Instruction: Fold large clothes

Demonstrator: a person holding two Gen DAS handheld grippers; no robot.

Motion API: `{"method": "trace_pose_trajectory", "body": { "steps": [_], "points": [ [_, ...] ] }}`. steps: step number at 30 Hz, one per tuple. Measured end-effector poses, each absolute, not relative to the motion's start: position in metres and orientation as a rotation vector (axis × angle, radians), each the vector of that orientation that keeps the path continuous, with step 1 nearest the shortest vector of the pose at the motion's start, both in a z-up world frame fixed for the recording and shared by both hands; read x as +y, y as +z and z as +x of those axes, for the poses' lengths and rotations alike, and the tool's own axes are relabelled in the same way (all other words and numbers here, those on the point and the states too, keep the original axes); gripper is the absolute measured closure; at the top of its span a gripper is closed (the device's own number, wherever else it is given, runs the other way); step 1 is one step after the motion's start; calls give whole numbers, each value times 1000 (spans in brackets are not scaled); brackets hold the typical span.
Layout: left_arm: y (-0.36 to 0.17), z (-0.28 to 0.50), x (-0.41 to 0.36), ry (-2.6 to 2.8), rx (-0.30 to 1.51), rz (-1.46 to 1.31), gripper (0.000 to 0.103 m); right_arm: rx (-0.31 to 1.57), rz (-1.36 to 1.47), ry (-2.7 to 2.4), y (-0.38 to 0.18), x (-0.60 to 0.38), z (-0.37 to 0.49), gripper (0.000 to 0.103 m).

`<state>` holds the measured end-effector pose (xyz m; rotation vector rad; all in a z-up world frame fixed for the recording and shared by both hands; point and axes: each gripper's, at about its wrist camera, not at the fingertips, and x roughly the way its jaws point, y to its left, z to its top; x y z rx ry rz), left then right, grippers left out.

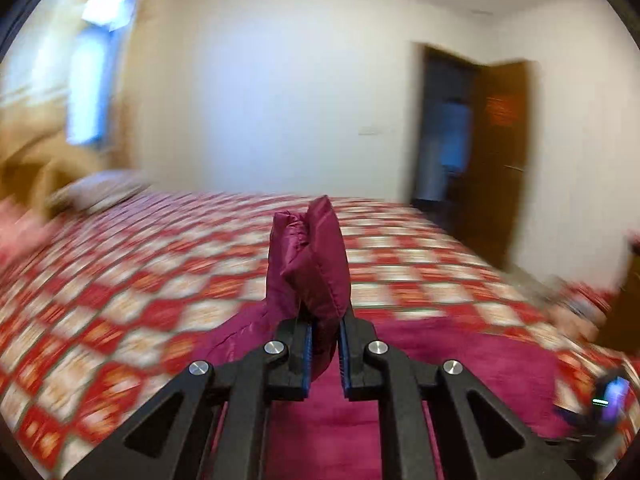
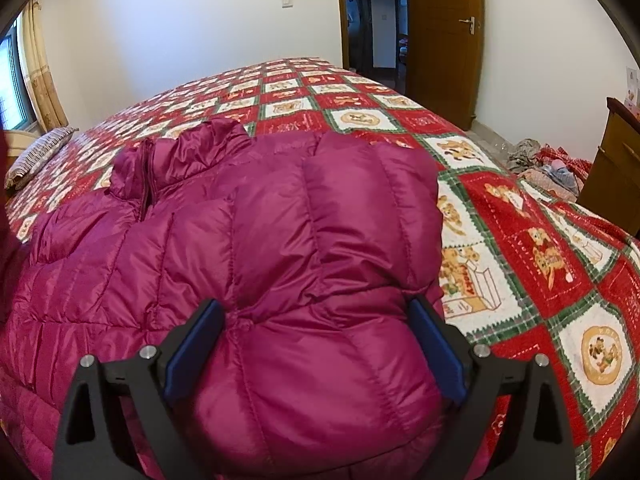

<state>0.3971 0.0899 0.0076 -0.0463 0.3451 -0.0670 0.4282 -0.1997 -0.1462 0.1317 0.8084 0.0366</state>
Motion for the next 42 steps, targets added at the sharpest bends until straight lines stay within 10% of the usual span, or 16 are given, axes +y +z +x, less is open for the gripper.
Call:
{"method": "trace_pose_trajectory", "body": {
  "steps": [13,19,26,30,39,41,42],
  "points": [
    [-95,433,-16,-366,732,-158,86,783,214,72,-145,-210,427,7],
    [-104,406,-5,-346,776,-102,40,785,217,72,-145,-210,427,7],
    [-101,366,11,-322,761,-73,39,779,237,79,-143,-215,424,7],
    [-82,370,49,-191,702,-65,38,756,204,44,-123,-220,409,31],
    [-104,418,115,132,745,-169,39,672,133,222,-61,-162,438,31],
    [-109,421,118,140,756,-184,39,753,113,222,-77,-149,460,47],
    [-110,421,119,137,756,-182,39,824,116,225,-93,-144,473,73]
  ]
}}
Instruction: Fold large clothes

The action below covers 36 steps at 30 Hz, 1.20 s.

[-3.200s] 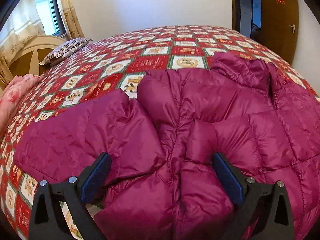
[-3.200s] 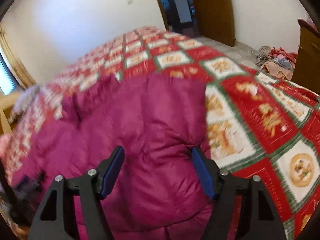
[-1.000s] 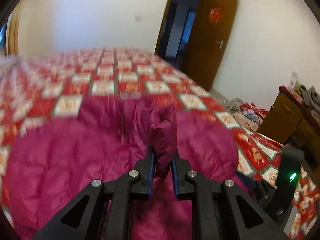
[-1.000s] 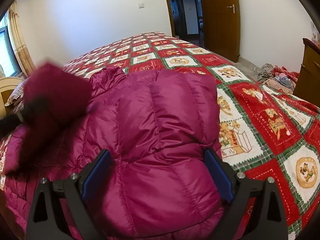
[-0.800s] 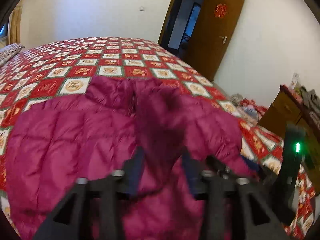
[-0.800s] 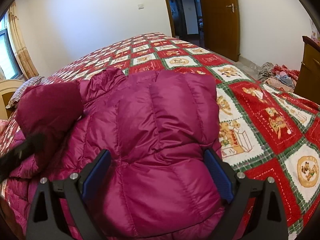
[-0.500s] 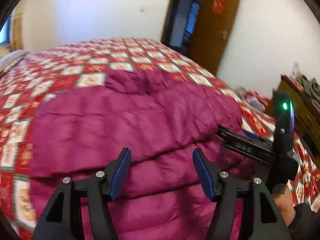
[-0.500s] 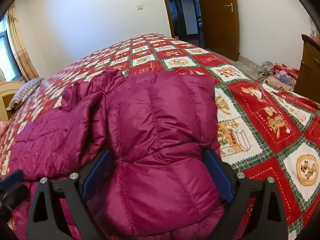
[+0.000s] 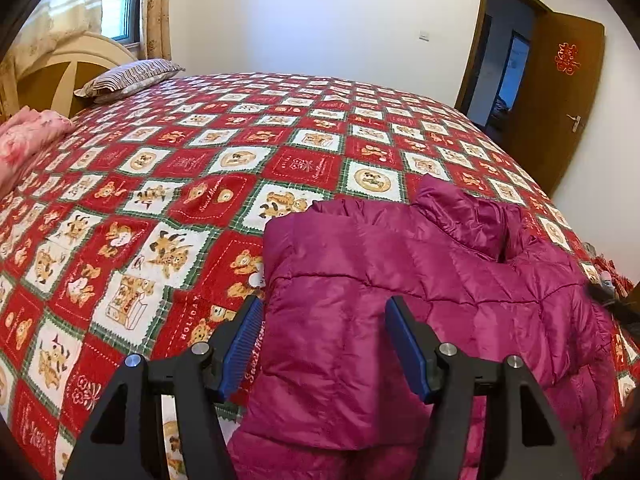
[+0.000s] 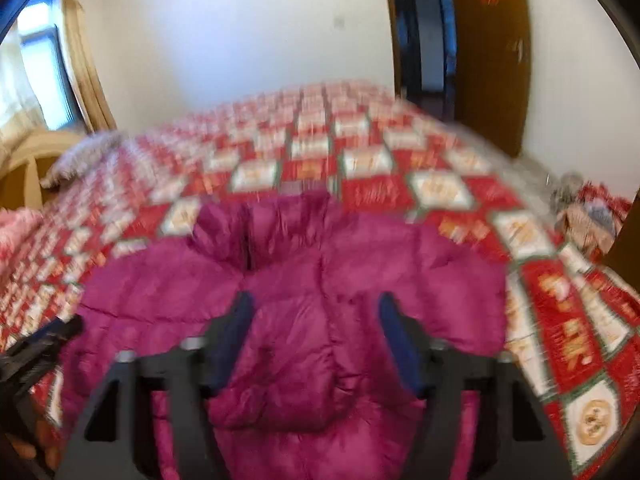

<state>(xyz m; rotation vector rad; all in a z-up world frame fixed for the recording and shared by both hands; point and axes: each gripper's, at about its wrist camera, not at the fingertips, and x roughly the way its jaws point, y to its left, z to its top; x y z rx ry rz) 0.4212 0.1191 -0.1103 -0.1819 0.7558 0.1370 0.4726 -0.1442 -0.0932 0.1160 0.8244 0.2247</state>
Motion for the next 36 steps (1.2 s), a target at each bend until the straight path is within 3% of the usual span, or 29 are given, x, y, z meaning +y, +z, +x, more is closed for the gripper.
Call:
{"method": "trace_pose_trajectory", "body": {
  "steps": [1,7,22,28,30,33,36],
  "points": [
    [-113,424,119,145,754,-171,39,884,134,231,-107,-143,478,80],
    [-137,446,125,172,796,-157,38,929,176,206,-141,-152,441,83],
    [-164,458,109,221,860,-62,26,938,121,175,-144,-146,440,83],
    [-142,441,118,139,863,-57,26,981,66,199,-117,-149,434,80],
    [-123,434,125,114,822,-83,26,941,66,200,-94,-159,430,71],
    [-94,445,125,99,791,-127,26,900,89,197,-61,-166,448,40],
    [-81,476,113,71,806,-157,26,911,164,198,-50,-164,485,36]
  ]
}}
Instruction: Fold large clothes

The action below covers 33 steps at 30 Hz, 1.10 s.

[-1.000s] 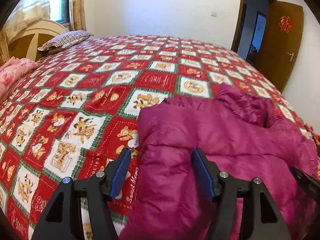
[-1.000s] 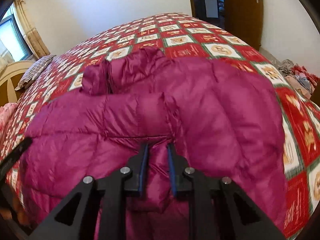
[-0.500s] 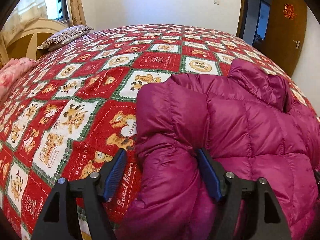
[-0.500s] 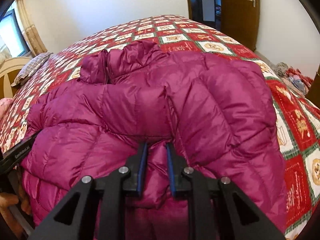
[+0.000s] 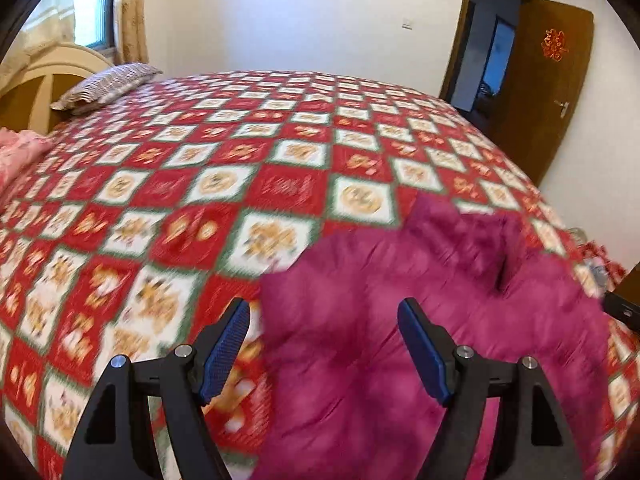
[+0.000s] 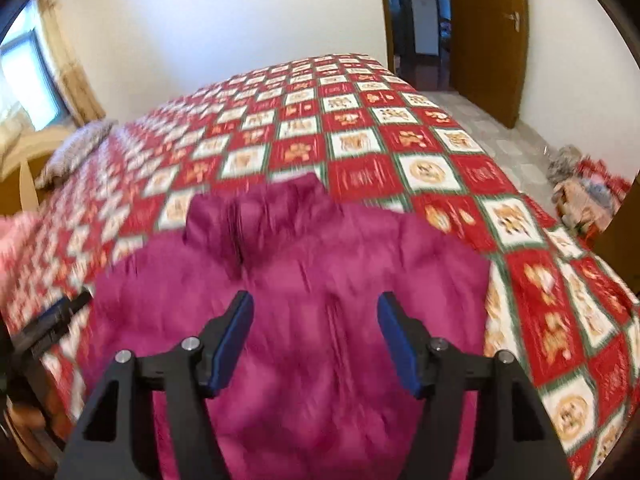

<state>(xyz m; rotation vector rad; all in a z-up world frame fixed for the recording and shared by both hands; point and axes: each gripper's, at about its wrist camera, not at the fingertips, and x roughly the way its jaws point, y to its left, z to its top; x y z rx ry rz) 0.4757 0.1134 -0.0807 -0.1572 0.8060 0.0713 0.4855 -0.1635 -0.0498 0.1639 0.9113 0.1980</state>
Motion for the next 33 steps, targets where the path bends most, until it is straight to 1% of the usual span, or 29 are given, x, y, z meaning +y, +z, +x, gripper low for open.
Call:
{"method": "trace_pose_trajectory", "body": {
  "steps": [4,6,8,10,12,15,17,18,19,20,22,25,29,32,33],
  "points": [
    [-86,510,96,113,797,-157,26,977,279,178,-63,-154,537,36],
    [-99,521,91,111,813,-189,26,998,366,153,-72,-152,564,36],
    [-122,529,82,113,846,-206,26,1003,392,153,-73,-147,580,36],
    [-142,530,73,171,863,-162,26,1032,374,162,-77,-134,600,36],
    [-152,524,62,211,836,-107,26,1071,341,157,-84,-121,618,36],
    [-152,522,48,245,827,-24,26,1121,294,159,-97,-106,630,36],
    [-153,523,51,238,837,-35,26,1154,251,160,-106,-99,633,36],
    [-153,522,54,227,839,-52,26,1165,235,169,-109,-97,633,40],
    [-154,522,56,220,839,-64,26,1166,220,177,-110,-97,630,53],
    [-154,522,57,215,840,-73,26,1164,209,187,-108,-99,626,60],
    [-156,523,58,209,842,-84,26,1144,163,203,-101,-106,615,77],
    [-156,524,57,205,844,-89,26,1125,82,187,-92,-119,599,83],
    [-157,524,58,202,847,-95,25,1156,21,126,-107,-145,583,84],
    [-158,526,57,204,855,-82,25,1204,119,112,-135,-164,579,85],
    [-157,527,58,200,861,-76,24,1166,156,116,-139,-169,575,87]
  ]
}}
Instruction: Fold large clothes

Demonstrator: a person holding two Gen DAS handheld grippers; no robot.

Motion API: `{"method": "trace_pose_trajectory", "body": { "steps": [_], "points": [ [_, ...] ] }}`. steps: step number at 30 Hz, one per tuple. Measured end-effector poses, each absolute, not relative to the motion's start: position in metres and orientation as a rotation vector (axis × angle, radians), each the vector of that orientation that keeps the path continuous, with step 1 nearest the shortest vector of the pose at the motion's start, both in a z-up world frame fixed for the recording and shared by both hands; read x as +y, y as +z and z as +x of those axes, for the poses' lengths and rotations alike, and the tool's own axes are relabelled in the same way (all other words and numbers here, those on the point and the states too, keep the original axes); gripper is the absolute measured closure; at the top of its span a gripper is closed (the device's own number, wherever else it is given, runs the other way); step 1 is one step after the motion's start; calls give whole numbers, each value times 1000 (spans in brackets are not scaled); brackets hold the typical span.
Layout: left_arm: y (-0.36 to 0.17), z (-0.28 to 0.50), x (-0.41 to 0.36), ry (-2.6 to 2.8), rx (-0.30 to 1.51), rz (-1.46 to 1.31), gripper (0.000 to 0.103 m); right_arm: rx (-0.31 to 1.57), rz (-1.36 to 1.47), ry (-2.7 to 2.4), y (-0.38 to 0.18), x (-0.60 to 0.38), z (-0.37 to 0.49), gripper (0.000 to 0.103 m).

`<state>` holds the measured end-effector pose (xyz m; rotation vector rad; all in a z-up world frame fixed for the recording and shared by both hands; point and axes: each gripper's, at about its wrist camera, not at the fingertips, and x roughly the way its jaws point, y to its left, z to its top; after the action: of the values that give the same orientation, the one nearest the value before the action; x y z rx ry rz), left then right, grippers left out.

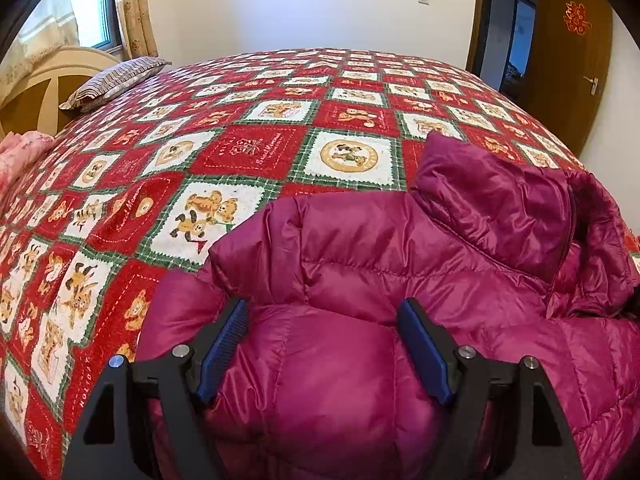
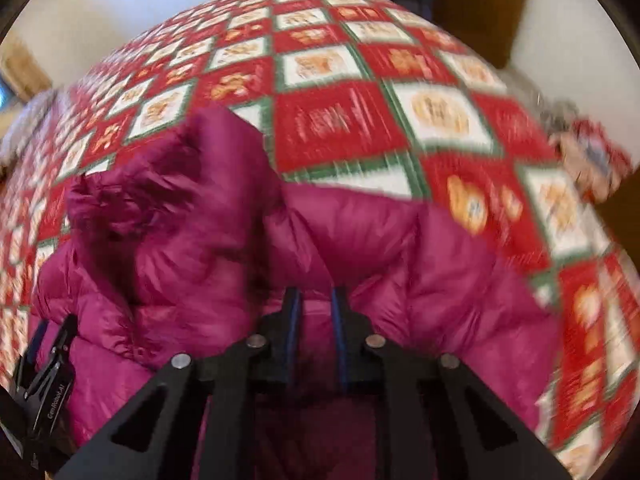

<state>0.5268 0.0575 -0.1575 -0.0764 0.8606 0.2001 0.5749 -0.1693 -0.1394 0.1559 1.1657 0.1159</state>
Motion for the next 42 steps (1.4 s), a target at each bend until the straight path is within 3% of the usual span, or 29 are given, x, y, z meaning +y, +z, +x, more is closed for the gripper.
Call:
{"method": "trace_pose_trajectory", "body": {
  "steps": [6,13,20,22,23,24,29,33,36,42],
  "points": [
    [-132,522,60,61,840,-137,24,931,29,61,-148,-153,548,87],
    [-84,559,7,-102,778,-139,24,889,152,112,-149,-171,546,85],
    [-126,619,-67,92,932,157,24,861,211,134,-148,-175,538,85],
    [-132,618,-47,173,937,97,44,860,222,139,-149,-177,538,85],
    [-131,613,-37,176,930,67,68,859,227,142,-149,-177,538,85],
    [-130,609,-27,161,929,28,79,859,232,145,-149,-178,538,85],
    [-121,563,7,141,878,-40,82,857,243,150,-150,-180,538,85],
    [-143,543,22,151,907,-125,82,859,238,148,-150,-179,537,84],
    [-158,538,27,149,859,-169,81,868,267,191,-147,-182,536,70],
    [-160,538,36,122,833,-253,81,699,280,163,-88,-203,505,63]
  ]
}}
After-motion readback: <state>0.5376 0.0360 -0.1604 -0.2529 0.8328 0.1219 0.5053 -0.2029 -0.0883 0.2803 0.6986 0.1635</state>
